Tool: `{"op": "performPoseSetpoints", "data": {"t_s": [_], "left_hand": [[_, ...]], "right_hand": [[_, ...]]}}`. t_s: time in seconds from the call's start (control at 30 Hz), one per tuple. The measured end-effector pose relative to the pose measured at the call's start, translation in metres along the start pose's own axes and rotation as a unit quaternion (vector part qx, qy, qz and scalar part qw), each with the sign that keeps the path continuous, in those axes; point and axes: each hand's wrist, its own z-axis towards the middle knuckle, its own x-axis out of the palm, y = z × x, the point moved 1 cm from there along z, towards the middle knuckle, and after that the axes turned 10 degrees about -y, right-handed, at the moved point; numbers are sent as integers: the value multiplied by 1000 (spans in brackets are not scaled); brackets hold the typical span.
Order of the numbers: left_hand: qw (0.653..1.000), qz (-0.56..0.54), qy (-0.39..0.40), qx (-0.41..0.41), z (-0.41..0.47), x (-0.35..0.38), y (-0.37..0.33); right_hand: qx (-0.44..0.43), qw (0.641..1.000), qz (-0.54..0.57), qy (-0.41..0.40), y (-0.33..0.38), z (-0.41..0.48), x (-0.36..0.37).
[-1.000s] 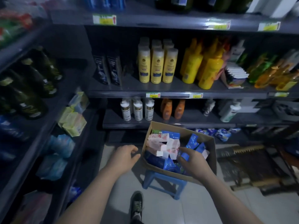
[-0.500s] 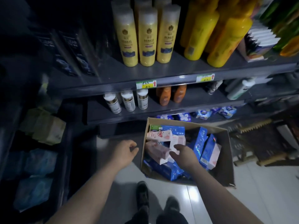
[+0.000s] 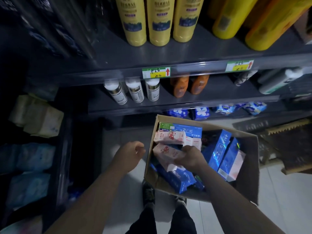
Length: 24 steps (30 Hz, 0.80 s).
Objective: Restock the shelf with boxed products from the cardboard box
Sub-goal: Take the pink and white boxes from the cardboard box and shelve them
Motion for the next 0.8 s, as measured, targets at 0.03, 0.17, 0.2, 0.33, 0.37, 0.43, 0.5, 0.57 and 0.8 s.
{"op": "performPoseSetpoints", "data": {"t_s": [0.03,0.17,0.2,0.33,0.37,0.43,0.5,0.57,0.8], "left_hand": [[1000,0,7,5,2,3,-5],[994,-37,92,39,7,13,-40],[991,-46,121,41,8,16,-48],[978,-21,201,44,15,30,-68],[976,-24,210,45,16,34,-72],[977,-26,209,45,17,40,-77],[979,-15,199,51,18,44,-80],[982,4,187,38,19,44,-78],[997,-59,-5,-46,29,21,-61]], "right_hand": [[-8,999,37,2,-3,2,-7],[-34,983,170,53,-15,6,-40],[-38,978,193,72,-17,7,-47],[-41,944,295,146,-18,7,-67],[-47,938,306,158,-18,7,-69],[-58,931,316,176,-19,10,-68],[-55,922,338,181,-21,14,-64],[-43,909,378,174,-25,20,-61],[-89,984,152,11,-28,55,-35]]}}
